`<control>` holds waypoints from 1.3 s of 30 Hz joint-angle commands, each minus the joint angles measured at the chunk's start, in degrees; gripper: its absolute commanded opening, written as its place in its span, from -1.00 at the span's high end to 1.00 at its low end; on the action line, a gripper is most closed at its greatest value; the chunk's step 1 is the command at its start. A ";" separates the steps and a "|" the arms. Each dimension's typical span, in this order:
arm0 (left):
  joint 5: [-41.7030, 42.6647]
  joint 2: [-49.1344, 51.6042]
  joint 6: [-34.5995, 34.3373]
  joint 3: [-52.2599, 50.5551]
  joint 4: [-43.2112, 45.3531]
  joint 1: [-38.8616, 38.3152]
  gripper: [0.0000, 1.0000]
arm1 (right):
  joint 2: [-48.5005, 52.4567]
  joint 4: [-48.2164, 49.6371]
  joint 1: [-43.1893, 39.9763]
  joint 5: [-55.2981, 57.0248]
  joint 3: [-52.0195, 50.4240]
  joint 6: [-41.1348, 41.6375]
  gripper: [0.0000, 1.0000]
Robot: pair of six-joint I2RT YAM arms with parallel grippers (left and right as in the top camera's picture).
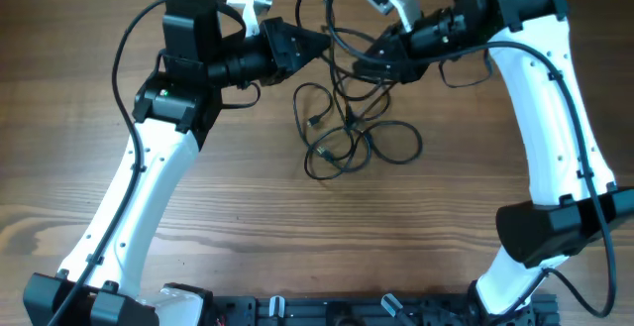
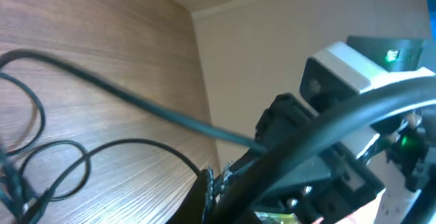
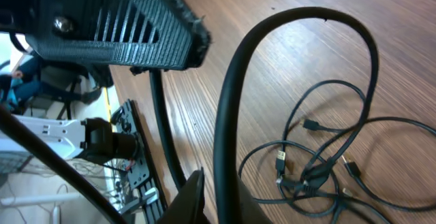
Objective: Untangle cables
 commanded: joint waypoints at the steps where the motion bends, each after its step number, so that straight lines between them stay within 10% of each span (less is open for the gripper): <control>1: 3.89 -0.35 -3.17 0.22 3.58 0.26 0.92 | 0.52 0.20 1.20 -1.99 -0.42 -3.34 0.64; 12: 4.59 -0.17 -2.58 0.22 1.68 3.15 0.92 | 0.50 -0.90 1.53 -3.30 -0.42 -5.86 0.14; 33: 7.98 -0.17 -4.17 0.20 4.33 3.15 0.92 | 2.82 1.05 5.92 -8.55 -0.48 -4.13 0.07; 39: 7.74 -0.17 -4.24 0.20 4.31 3.39 0.92 | 2.86 1.55 6.69 -8.24 -0.48 -3.56 0.41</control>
